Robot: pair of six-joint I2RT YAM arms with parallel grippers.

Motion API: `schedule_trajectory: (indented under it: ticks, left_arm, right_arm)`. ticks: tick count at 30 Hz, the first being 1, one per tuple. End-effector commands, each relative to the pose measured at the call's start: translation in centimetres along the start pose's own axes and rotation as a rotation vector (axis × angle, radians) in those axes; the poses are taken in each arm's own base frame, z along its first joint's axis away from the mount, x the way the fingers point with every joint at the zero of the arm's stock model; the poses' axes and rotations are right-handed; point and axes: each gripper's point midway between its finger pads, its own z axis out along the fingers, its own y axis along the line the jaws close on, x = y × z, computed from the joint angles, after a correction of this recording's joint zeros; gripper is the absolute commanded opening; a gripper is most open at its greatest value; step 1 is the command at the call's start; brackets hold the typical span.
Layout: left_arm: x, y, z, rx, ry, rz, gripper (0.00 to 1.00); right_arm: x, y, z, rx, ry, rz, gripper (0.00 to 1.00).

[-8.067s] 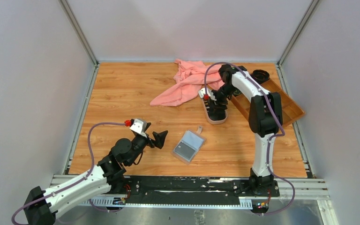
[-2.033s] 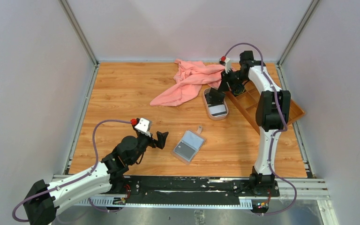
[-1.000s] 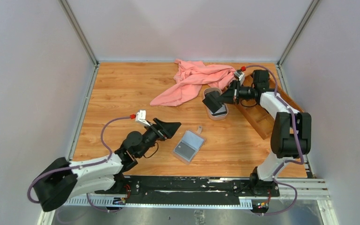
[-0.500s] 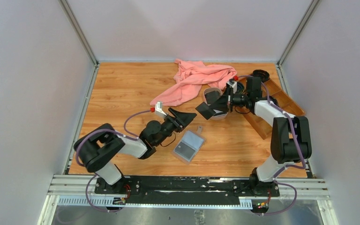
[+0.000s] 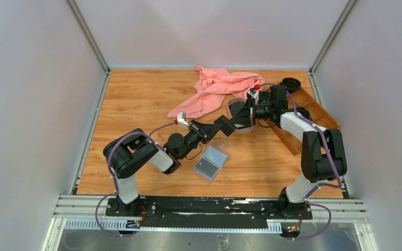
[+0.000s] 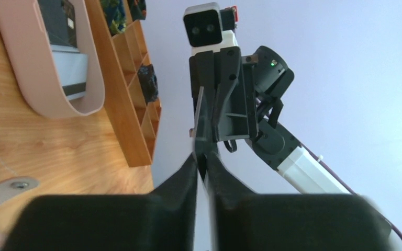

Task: Put the credit cards into the card holder
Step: Pick up the credit card from the storage box.

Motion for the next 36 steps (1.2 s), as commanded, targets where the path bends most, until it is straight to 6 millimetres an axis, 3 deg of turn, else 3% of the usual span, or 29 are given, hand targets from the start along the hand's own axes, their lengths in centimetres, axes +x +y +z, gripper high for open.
schedule_trajectory:
  ticks: [1, 5, 7, 9, 13, 18, 22, 27, 36]
  left_arm:
    - [-0.3, -0.9, 0.4, 0.048, 0.008, 0.029, 0.0]
    - [0.4, -1.4, 0.0, 0.071, 0.05, 0.122, 0.0]
    - [0.8, -2.1, -0.8, 0.095, 0.079, 0.186, 0.0]
    - [1.1, -2.5, -1.9, 0.114, 0.103, 0.256, 0.0]
    - [2.2, -2.7, -5.1, 0.15, 0.183, 0.406, 0.0]
    - [4.1, -1.7, -8.7, 0.184, 0.324, 0.566, 0.0]
    - [4.0, -0.9, -10.6, 0.18, 0.337, 0.62, 0.0]
    - [4.2, -1.6, -11.6, 0.205, 0.321, 0.635, 0.0]
    - [4.2, -1.9, -12.8, 0.198, 0.237, 0.699, 0.0]
  right_arm:
    - [1.2, 0.5, 0.5, -0.03, 0.051, -0.053, 0.0]
    - [1.6, 0.8, 0.3, -0.054, 0.077, -0.155, 0.0]
    - [1.9, 1.2, 0.1, -0.088, 0.103, -0.283, 0.22]
    - [2.5, 1.8, -0.3, -0.116, 0.128, -0.394, 0.37]
    - [3.7, 2.4, -0.9, -0.138, 0.143, -0.622, 0.56]
    - [5.7, 2.9, -1.4, -0.119, 0.164, -0.862, 0.62]
    - [8.3, 3.1, -0.6, -0.151, 0.23, -0.964, 0.64]
    - [10.1, 2.5, 0.5, -0.154, 0.297, -0.963, 0.63]
    - [11.3, 2.4, 0.4, -0.162, 0.308, -1.019, 0.63]
